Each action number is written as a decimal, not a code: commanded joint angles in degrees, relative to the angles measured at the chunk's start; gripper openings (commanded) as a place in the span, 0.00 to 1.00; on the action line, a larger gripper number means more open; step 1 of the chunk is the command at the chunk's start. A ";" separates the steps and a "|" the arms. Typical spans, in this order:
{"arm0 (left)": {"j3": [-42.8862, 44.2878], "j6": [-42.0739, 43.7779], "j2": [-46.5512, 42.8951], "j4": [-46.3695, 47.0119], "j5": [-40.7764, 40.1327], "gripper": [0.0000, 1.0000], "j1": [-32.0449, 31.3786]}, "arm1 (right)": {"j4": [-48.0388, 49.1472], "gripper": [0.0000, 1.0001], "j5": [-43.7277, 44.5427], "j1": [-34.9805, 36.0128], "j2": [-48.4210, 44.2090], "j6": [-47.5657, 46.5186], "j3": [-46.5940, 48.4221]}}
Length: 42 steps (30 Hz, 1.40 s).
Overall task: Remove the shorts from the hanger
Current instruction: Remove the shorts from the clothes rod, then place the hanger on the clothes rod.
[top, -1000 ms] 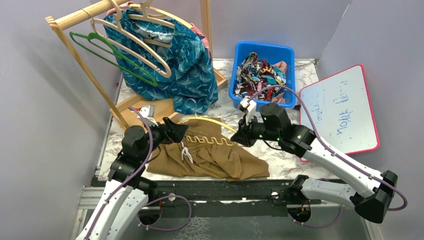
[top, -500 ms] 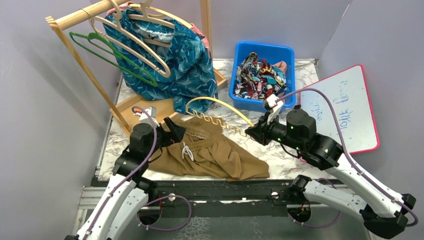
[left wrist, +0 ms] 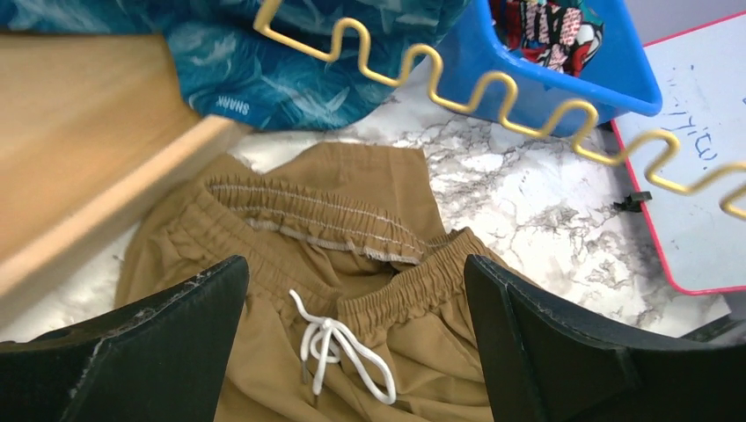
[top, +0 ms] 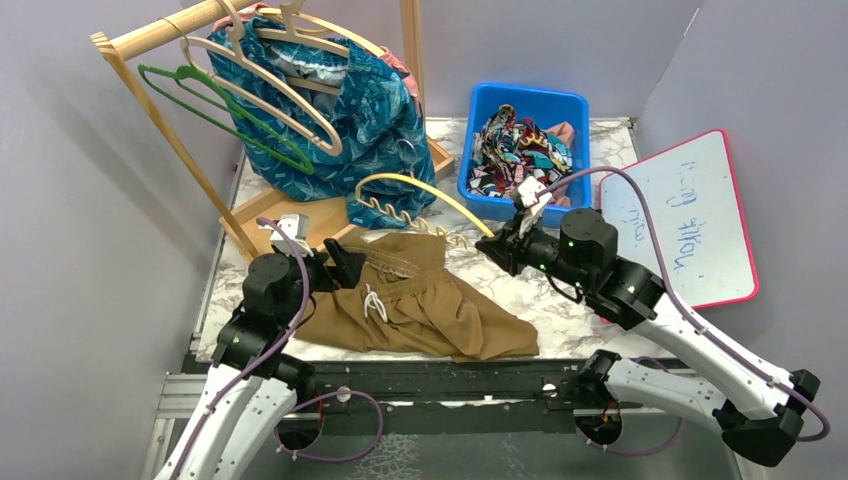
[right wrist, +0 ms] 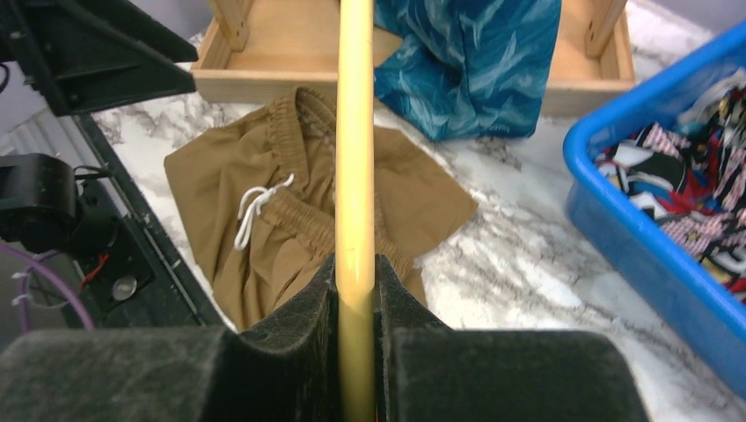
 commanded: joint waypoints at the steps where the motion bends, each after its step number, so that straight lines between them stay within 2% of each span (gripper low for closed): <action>1: 0.09 8.68 -3.65 1.87 0.60 0.95 0.21 | 13.90 0.02 -1.87 -0.07 2.95 -6.52 1.69; 9: 0.01 8.86 -4.69 1.85 -0.02 0.95 0.22 | 21.58 0.02 -5.32 -0.07 12.06 -11.10 7.54; 19: 0.10 8.50 -1.10 1.54 -0.03 0.95 0.20 | 29.01 0.02 -6.02 -0.06 23.79 -13.11 16.78; 32: 0.10 8.37 -1.26 1.59 -0.12 0.95 0.18 | 28.41 0.02 -6.12 -0.02 40.88 -13.14 39.14; 35: 0.10 8.42 -1.25 1.52 0.07 0.95 0.20 | 29.31 0.02 -4.70 0.08 43.86 -7.64 41.74; 42: 0.10 8.41 -1.30 1.53 -0.03 0.95 0.22 | 28.62 0.02 -1.66 1.05 50.01 -7.77 49.41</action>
